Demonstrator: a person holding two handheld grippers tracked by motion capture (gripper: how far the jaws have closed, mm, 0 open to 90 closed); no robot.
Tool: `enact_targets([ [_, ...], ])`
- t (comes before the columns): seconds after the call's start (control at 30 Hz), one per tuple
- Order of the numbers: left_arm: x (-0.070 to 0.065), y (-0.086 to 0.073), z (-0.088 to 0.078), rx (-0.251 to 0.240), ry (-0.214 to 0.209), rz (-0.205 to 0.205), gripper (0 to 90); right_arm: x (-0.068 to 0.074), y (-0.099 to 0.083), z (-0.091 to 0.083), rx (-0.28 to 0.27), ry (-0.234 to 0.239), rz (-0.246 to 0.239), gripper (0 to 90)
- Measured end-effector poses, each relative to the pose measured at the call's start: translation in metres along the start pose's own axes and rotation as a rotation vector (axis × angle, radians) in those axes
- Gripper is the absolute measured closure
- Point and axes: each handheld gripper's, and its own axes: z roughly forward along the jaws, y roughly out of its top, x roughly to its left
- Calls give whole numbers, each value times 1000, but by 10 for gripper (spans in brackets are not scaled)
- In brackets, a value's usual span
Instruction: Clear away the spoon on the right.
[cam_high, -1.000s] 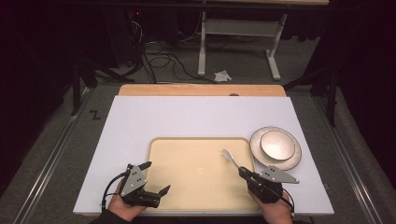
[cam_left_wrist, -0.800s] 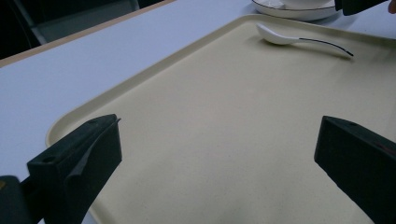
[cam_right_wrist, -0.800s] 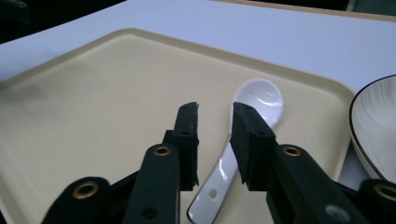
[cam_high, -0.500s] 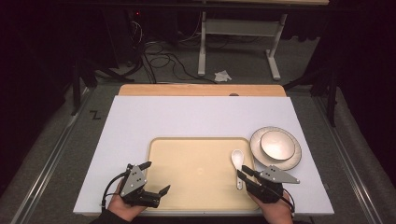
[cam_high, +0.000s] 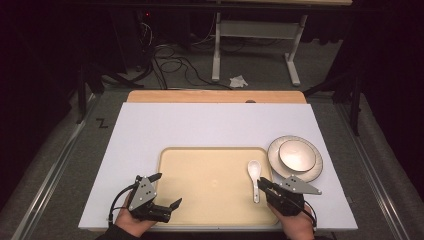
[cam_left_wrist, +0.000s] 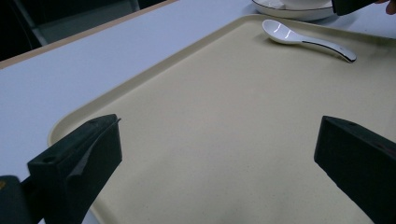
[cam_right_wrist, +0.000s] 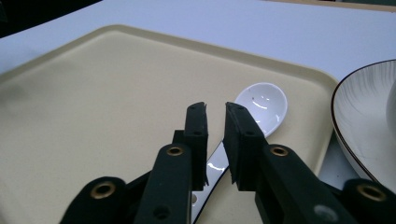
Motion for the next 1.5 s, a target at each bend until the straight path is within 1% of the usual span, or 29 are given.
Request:
enact_targets([
  [0.03, 0, 0, 0, 0, 0, 0, 15, 0, 0, 1, 8, -8, 2, 843],
  [0.1, 0, 0, -1, -3, 1, 0, 15, 0, -1, 1, 15, -10, 2, 860],
  [0.23, 0, 0, -1, -4, 1, 0, 15, -2, -1, 0, 17, -14, -3, 858],
  [0.27, 0, 0, -1, -4, 1, 0, 15, -3, -1, -1, 15, -16, 0, 841],
  [0.33, 0, 0, -1, -5, 2, 0, 15, -6, -1, -3, 9, -8, -2, 765],
  [0.43, 1, 0, -2, -8, 5, -3, 15, -11, -1, -7, 0, 7, -14, 602],
  [0.47, 1, 0, -2, -8, 5, -4, 15, -13, -1, -9, -5, 9, -14, 561],
  [0.57, 1, 0, -2, -7, 5, -4, 15, -19, -2, -17, -18, 9, 16, 454],
  [0.6, 1, 0, -2, -8, 6, -4, 15, -21, -2, -20, -32, 18, 24, 423],
  [0.67, 1, 0, -2, -8, 6, -5, 15, -24, -2, -25, -44, 29, 20, 343],
  [0.73, 1, 0, -2, -8, 6, -7, 15, -28, -3, -29, -44, 36, 18, 248],
  [0.87, 1, -1, -1, -4, 6, -8, 15, -34, -5, -36, -45, 34, 11, 125],
  [0.97, 1, 0, 0, -3, 9, -11, 13, -38, -7, -42, -33, 13, -7, 28],
  [1.0, 1, 0, 0, -6, 10, -13, 12, -39, -8, -44, -33, 13, -11, 8],
  [1.07, 1, 0, 0, -11, 12, -20, 9, -41, -10, -48, -37, 4, -19, 2],
  [1.13, 1, 0, 0, -16, 14, -25, 7, -43, -12, -52, -46, -4, -18, 2],
  [1.27, 1, 0, 0, -15, 20, -23, 7, -46, -12, -53, -73, -9, -1, 2],
  [1.33, 1, 0, 0, -11, 22, -24, 7, -46, -12, -52, -71, -13, -3, 2],
  [1.43, 1, 0, 0, -9, 22, -23, 7, -46, -13, -50, -65, -5, -9, 2],
  [1.5, 1, 0, 1, -6, 20, -23, 8, -46, -13, -50, -64, -2, -1, 2],
])
